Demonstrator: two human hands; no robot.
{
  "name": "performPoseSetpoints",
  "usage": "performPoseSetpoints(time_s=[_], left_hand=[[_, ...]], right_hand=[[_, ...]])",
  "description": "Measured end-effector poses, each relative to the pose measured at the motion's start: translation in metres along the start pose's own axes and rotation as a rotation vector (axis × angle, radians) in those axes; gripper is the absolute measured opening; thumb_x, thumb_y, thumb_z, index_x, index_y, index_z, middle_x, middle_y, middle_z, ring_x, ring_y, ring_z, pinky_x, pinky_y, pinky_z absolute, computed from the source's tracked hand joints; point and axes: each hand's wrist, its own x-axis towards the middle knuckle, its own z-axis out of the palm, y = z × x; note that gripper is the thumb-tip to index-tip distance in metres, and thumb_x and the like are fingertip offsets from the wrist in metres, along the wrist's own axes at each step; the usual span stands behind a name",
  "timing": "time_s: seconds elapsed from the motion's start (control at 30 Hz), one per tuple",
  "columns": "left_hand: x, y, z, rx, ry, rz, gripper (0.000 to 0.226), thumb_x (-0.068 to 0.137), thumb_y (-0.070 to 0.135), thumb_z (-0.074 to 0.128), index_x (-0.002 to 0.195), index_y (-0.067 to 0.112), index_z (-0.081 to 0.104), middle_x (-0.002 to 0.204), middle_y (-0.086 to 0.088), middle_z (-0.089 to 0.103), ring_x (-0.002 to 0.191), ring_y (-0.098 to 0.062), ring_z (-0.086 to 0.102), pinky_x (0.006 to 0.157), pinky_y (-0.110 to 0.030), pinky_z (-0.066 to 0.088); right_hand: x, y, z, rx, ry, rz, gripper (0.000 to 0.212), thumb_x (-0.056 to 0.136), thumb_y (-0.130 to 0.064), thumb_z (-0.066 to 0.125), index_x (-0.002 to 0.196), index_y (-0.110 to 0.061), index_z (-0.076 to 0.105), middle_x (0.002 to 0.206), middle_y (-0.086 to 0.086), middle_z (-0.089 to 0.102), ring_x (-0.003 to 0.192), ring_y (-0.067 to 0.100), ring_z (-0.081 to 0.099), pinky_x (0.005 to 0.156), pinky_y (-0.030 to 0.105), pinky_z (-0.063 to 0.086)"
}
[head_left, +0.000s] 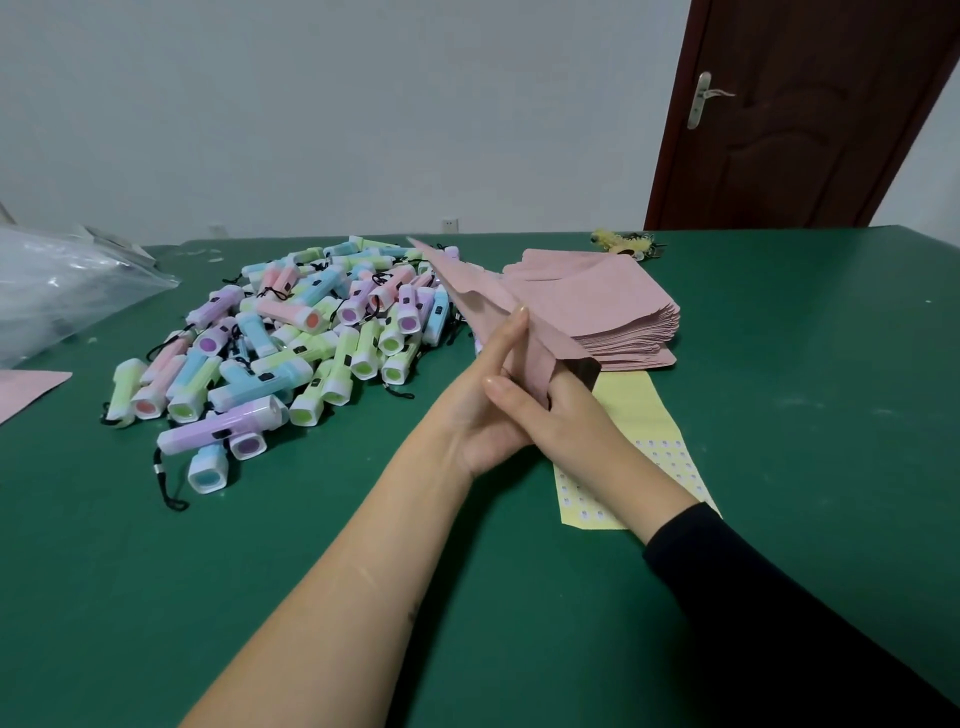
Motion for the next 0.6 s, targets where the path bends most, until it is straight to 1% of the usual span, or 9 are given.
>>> performPoseSetpoints(time_s=[0.03,0.1,0.13,0.2,0.3,0.4,0.47,0.53,0.6], left_hand=[[0.0003,0.0005,0.0,-0.026,0.006,0.01,0.044,0.082,0.041,0.065,0.119,0.018,0.067,0.119,0.002,0.067,0.118,-0.015,0.06,0.107,-0.031,0.044],[0.0025,0.0008,-0.0022,-0.019,0.012,0.028,0.05,0.081,0.04,0.066,0.126,0.019,0.062,0.128,-0.001,0.061,0.125,-0.017,0.054,0.115,-0.033,0.035],[0.0032,0.0003,-0.0035,-0.001,0.01,0.035,0.05,0.081,0.04,0.066,0.126,0.019,0.062,0.128,-0.001,0.062,0.123,-0.017,0.055,0.116,-0.034,0.034],[0.0031,-0.0007,-0.005,0.061,0.006,0.042,0.043,0.081,0.04,0.065,0.118,0.017,0.066,0.118,-0.002,0.067,0.112,-0.018,0.062,0.111,-0.034,0.04],[0.0006,-0.001,-0.0044,0.11,0.026,0.047,0.033,0.081,0.04,0.064,0.103,0.017,0.071,0.106,-0.003,0.07,0.099,-0.017,0.066,0.104,-0.032,0.045],[0.0003,-0.0014,-0.0022,0.111,0.049,0.056,0.039,0.082,0.04,0.063,0.112,0.016,0.068,0.111,-0.004,0.068,0.105,-0.019,0.063,0.106,-0.032,0.044],[-0.0007,-0.0018,-0.0003,0.122,0.057,0.05,0.049,0.083,0.043,0.062,0.123,0.014,0.063,0.119,-0.005,0.066,0.112,-0.019,0.061,0.108,-0.032,0.043],[-0.0023,-0.0011,0.0005,0.137,0.045,0.033,0.063,0.082,0.047,0.061,0.134,0.012,0.058,0.129,-0.006,0.063,0.119,-0.02,0.059,0.11,-0.032,0.042],[-0.0037,-0.0001,-0.0014,0.165,0.034,0.014,0.068,0.079,0.05,0.062,0.137,0.013,0.055,0.129,-0.007,0.062,0.119,-0.021,0.058,0.11,-0.033,0.041]], right_hand=[[-0.0003,0.0005,0.0014,-0.026,-0.01,-0.01,0.043,0.081,-0.048,0.059,0.124,-0.043,0.052,0.102,-0.043,0.058,0.106,-0.026,0.049,0.09,-0.002,0.035],[-0.0001,0.0016,0.0025,-0.076,-0.019,-0.002,0.065,0.08,-0.053,0.057,0.141,-0.034,0.044,0.107,-0.043,0.053,0.11,-0.025,0.046,0.093,-0.001,0.033],[0.0002,0.0021,0.0023,-0.112,-0.022,0.014,0.067,0.079,-0.058,0.055,0.14,-0.032,0.047,0.105,-0.039,0.056,0.11,-0.019,0.05,0.092,0.002,0.037],[0.0003,0.0037,0.0015,-0.196,-0.006,0.045,0.067,0.073,-0.071,0.051,0.126,-0.031,0.059,0.087,-0.033,0.064,0.097,-0.009,0.06,0.077,0.002,0.041],[0.0,0.0047,0.0022,-0.249,0.004,0.032,0.07,0.071,-0.076,0.046,0.121,-0.03,0.062,0.078,-0.037,0.062,0.084,-0.019,0.057,0.066,-0.001,0.038],[-0.0005,0.005,0.0044,-0.296,-0.012,0.017,0.077,0.073,-0.075,0.042,0.135,-0.03,0.051,0.11,-0.02,0.064,0.102,-0.004,0.056,0.075,0.001,0.036],[0.0004,0.0063,0.0048,-0.305,-0.018,0.024,0.084,0.071,-0.076,0.04,0.143,-0.032,0.04,0.127,-0.011,0.06,0.117,0.006,0.054,0.087,0.011,0.04],[0.0007,0.0055,0.0054,-0.347,-0.018,0.021,0.092,0.071,-0.078,0.038,0.149,-0.033,0.026,0.136,-0.007,0.056,0.124,0.011,0.052,0.098,0.023,0.042],[0.0007,0.0041,0.0051,-0.382,0.002,0.02,0.096,0.069,-0.079,0.039,0.152,-0.035,0.018,0.137,-0.005,0.055,0.124,0.013,0.052,0.098,0.023,0.04]])
